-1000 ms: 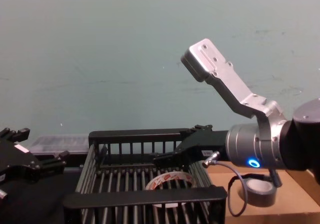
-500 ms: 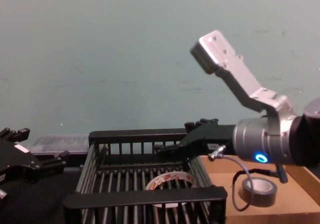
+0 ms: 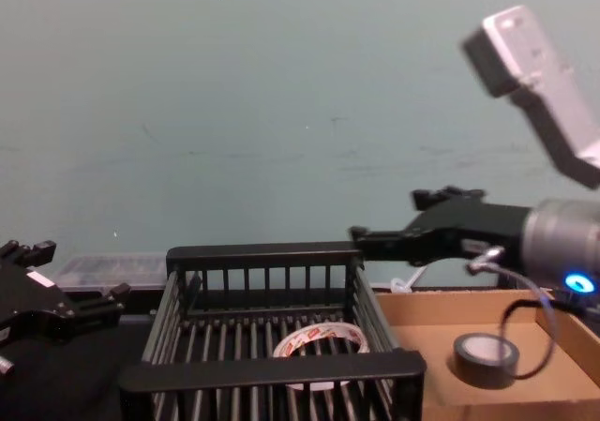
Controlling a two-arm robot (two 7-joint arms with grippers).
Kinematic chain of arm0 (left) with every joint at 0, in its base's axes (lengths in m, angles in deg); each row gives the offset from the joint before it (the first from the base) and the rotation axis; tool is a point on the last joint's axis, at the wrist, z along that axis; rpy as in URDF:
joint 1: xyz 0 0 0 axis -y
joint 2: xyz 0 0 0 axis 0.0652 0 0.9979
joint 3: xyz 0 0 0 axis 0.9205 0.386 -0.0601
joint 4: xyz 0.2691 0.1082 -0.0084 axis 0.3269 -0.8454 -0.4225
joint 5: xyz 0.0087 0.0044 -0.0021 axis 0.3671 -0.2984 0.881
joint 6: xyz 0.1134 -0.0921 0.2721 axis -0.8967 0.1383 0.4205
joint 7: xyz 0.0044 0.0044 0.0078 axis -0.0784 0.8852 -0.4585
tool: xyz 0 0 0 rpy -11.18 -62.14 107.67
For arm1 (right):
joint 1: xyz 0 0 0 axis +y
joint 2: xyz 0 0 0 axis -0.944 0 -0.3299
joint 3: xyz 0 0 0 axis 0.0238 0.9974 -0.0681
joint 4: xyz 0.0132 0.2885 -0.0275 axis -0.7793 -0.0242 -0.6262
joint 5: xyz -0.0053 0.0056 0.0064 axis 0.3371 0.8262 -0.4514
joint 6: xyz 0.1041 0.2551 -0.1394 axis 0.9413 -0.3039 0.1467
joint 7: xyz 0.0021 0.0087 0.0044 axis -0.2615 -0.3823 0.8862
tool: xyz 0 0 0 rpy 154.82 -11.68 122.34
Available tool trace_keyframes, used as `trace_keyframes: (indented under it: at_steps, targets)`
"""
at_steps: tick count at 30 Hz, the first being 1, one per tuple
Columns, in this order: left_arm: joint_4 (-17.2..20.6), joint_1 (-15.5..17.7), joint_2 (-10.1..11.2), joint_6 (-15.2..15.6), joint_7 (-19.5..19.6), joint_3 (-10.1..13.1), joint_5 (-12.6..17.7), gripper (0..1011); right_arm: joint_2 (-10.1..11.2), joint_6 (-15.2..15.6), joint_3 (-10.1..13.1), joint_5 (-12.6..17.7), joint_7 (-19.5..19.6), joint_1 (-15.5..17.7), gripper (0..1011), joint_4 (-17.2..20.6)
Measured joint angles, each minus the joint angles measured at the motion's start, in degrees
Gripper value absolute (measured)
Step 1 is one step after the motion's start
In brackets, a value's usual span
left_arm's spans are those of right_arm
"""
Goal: Pick up the white tape and place it into the black box , Pick up the silver tape and place it into the brown box.
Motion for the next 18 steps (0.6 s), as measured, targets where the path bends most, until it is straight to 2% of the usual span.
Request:
trace_keyframes:
  at_steps: [2, 8, 12, 18]
  targets:
    - [0.00, 0.00, 0.00, 0.00, 0.00, 0.00, 0.00, 1001, 0.96, -0.44, 1.70, 0.48, 1.28, 2.05, 1002, 2.16]
    - [0.00, 0.00, 0.00, 0.00, 0.00, 0.00, 0.00, 1001, 1.84, -1.26, 4.84, 0.61, 4.53, 5.11, 1002, 4.37]
    - [0.00, 0.01, 0.00, 0.00, 0.00, 0.00, 0.00, 1001, 2.17, -2.06, 6.84, -0.78, 7.47, 7.18, 1002, 5.18]
    - [0.00, 0.00, 0.00, 0.00, 0.00, 0.00, 0.00, 1001, 2.55, -2.97, 7.80, -4.38, 11.16, 8.86, 1002, 5.06]
